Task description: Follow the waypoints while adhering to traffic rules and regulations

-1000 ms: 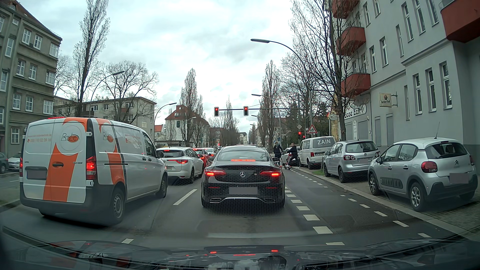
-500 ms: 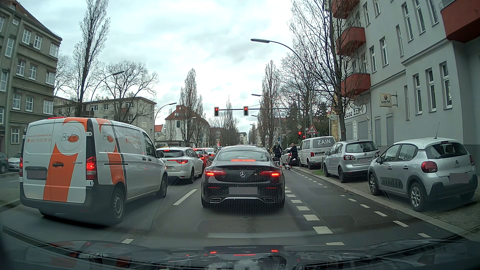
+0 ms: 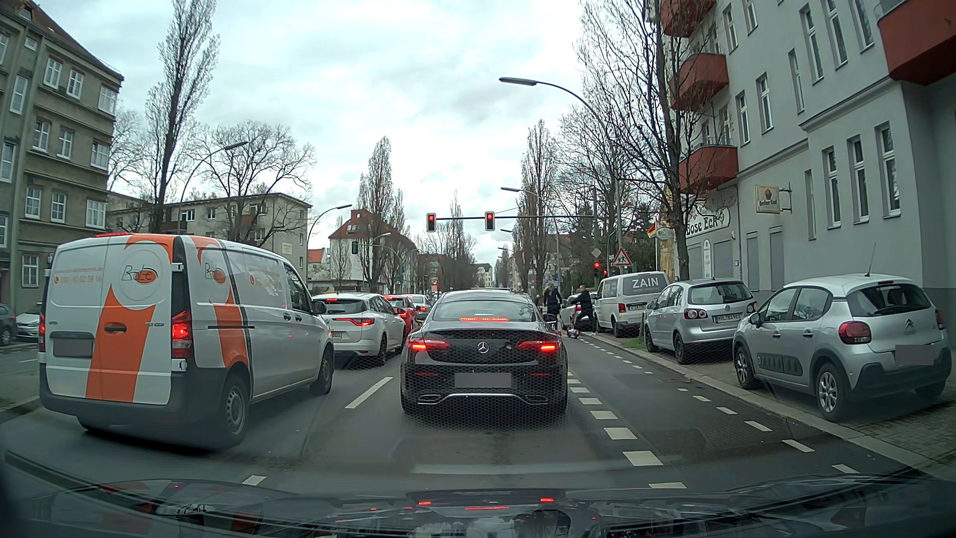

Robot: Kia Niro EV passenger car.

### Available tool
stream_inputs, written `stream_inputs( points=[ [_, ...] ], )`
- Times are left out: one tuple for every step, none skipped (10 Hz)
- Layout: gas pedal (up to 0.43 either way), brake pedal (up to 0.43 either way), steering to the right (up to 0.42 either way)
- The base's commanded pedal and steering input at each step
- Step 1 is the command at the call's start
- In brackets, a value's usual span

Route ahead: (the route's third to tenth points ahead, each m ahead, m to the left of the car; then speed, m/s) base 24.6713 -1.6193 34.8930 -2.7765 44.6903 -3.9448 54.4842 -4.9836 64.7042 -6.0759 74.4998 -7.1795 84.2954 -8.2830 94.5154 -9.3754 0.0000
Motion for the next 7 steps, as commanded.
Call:
stream_inputs(
  points=[
    [0.0, 0.433, -0.003],
    [0.0, 0.433, -0.003],
    [0.0, 0.427, -0.003],
    [0.0, 0.433, -0.003],
    [0.0, 0.433, -0.003],
    [0.0, 0.427, -0.003],
    [0.0, 0.427, -0.003]
  ],
)
